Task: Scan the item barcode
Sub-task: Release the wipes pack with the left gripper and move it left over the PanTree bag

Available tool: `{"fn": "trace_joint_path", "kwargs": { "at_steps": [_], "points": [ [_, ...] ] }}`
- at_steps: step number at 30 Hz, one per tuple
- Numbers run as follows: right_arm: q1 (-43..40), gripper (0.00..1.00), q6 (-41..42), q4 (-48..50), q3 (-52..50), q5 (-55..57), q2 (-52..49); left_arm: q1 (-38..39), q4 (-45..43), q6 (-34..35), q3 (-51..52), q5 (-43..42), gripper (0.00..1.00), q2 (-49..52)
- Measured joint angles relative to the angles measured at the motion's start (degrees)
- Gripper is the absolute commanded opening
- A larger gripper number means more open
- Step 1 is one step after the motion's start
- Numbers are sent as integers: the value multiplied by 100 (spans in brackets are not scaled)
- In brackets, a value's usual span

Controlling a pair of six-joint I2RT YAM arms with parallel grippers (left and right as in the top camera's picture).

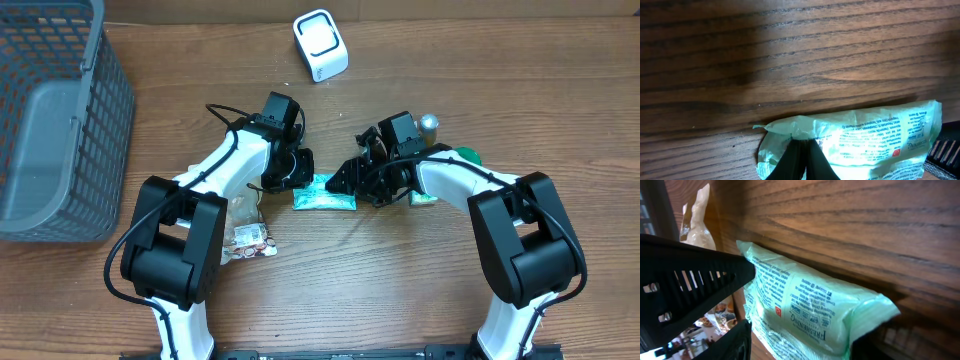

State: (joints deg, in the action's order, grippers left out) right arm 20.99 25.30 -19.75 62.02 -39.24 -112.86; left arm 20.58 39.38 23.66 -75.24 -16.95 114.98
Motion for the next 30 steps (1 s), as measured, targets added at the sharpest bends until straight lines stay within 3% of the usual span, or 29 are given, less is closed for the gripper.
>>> {"fn": "trace_joint_path", "kwargs": {
  "at_steps": [4,19,23,30],
  "points": [
    [0,44,28,103,-52,-120,0,0,-2,0,0,0,4,0],
    [-42,36,59,435,-92,-673,0,-11,0,0,0,9,4,0],
    [-42,28,57,450,-92,-693,0,-11,0,0,0,13,4,0],
    [-39,28,61,525,-96,-723,0,-11,0,0,0,17,4,0]
  ]
}}
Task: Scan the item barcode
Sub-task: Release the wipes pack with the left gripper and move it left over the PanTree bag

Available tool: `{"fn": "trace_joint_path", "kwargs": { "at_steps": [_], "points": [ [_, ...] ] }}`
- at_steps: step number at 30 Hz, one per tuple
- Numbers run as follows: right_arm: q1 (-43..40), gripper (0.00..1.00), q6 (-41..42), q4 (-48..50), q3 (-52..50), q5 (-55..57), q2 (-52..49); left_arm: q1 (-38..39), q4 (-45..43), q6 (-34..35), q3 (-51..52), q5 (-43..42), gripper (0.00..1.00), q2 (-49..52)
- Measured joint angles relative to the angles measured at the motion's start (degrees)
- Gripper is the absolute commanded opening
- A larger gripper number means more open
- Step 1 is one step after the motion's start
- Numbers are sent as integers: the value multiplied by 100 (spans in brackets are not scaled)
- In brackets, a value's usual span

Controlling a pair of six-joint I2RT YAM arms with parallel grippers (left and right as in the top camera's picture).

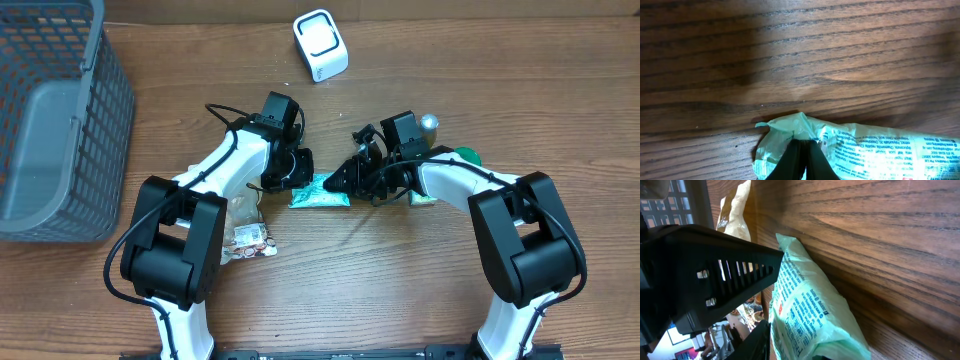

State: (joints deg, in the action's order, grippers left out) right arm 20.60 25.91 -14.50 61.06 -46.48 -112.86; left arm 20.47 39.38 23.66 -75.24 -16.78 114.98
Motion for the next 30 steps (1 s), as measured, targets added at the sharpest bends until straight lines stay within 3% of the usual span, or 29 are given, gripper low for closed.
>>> {"fn": "trace_joint_path", "kwargs": {
  "at_steps": [10,15,22,26,30],
  "points": [
    [37,28,0,-4,0,249,0,0,-2,0,0,0,4,0],
    [96,14,-17,-13,0,494,0,0,-2,0,0,7,4,0],
    [98,13,-20,-83,-2,566,0,0,0,0,0,24,4,0],
    [98,4,-50,-181,0,601,0,0,0,0,0,22,4,0],
    [96,4,-133,-210,0,605,0,0,0,0,0,22,4,-2]
  ]
}}
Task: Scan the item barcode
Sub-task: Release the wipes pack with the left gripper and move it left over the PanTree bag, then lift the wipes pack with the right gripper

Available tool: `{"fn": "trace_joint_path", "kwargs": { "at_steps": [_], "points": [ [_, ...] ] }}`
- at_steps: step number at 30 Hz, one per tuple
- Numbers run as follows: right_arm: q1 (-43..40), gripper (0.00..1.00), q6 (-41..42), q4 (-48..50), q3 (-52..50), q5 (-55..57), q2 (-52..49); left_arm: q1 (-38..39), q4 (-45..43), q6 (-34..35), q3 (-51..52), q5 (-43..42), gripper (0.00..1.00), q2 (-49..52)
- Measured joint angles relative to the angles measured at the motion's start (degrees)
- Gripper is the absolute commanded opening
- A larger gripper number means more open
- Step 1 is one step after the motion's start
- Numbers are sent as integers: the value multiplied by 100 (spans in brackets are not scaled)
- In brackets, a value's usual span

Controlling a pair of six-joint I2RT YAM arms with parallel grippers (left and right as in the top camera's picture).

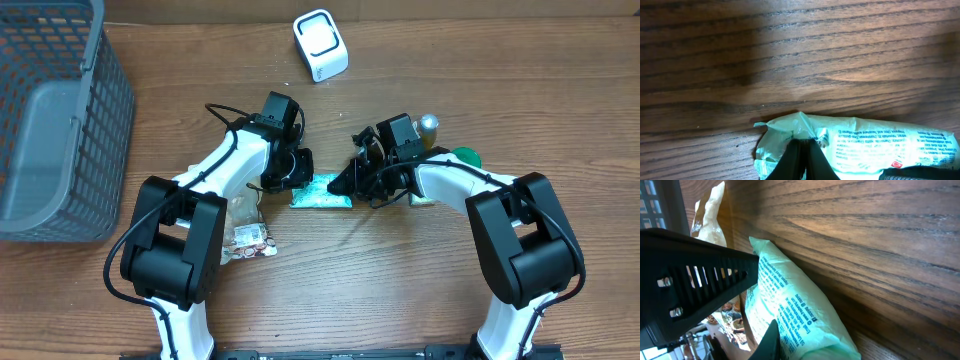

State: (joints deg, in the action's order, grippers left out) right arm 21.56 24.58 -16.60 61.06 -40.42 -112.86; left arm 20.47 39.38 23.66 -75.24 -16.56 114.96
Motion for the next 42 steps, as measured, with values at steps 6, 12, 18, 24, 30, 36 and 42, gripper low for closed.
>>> {"fn": "trace_joint_path", "kwargs": {
  "at_steps": [6,12,18,24,30,36,42],
  "points": [
    [2,4,-262,-70,0,-24,0,-63,269,0,-94,-22,4,0],
    [28,4,-505,-142,0,-52,0,-256,911,-61,-542,278,4,0],
    [28,4,-691,-157,0,-61,0,-616,1471,-262,-1285,931,12,-111],
    [28,4,-750,-208,0,-68,0,-1012,1746,-398,-1569,1480,57,-264],
    [28,4,-774,-212,0,-70,0,-1436,1812,-437,-1567,1904,100,-267],
    [28,4,-789,-208,0,-70,0,-1749,1886,-435,-1567,2122,100,-267],
    [28,4,-791,-210,0,-68,0,-1799,1915,-905,-1567,2194,100,-267]
  ]
}}
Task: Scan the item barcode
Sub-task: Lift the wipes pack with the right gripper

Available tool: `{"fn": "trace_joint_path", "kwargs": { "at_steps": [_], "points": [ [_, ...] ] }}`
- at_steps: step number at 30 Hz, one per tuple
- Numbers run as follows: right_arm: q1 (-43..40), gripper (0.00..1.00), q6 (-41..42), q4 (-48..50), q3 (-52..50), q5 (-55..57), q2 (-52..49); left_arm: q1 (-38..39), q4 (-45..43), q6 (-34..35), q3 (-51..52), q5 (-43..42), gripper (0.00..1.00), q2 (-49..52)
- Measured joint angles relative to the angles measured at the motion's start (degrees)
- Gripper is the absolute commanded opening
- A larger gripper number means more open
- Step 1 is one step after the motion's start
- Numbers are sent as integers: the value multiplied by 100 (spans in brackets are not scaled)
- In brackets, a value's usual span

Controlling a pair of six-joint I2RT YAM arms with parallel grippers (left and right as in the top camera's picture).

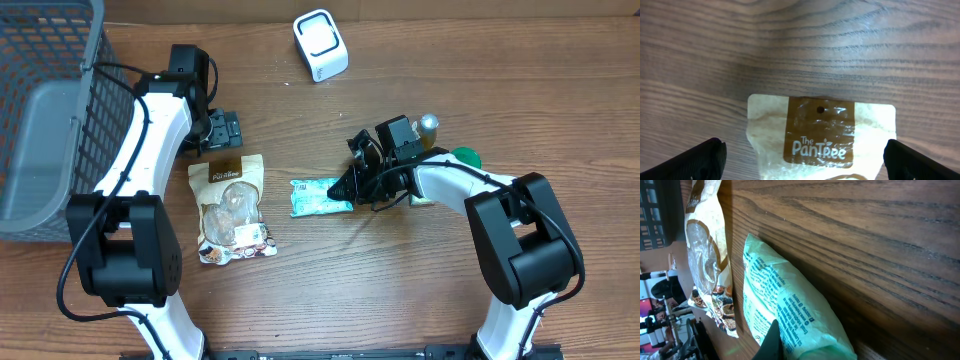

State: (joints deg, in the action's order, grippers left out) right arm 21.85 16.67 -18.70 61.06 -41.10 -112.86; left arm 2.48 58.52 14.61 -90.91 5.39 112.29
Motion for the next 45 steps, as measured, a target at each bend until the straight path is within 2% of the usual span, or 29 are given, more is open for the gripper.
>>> {"fn": "trace_joint_path", "kwargs": {
  "at_steps": [4,10,29,37,45],
  "points": [
    [0,4,-15,4,0,-2,0,0,20,-457,0,7,100,0],
    [0,4,-17,0,0,0,0,0,4,-730,0,7,100,0],
    [0,4,-13,-72,11,-2,0,0,2,-778,0,7,100,0],
    [0,4,-516,-1469,815,151,107,0,0,-778,0,7,99,0],
    [11,4,-1473,-2791,1834,697,1019,0,0,-778,0,9,100,0]
  ]
}}
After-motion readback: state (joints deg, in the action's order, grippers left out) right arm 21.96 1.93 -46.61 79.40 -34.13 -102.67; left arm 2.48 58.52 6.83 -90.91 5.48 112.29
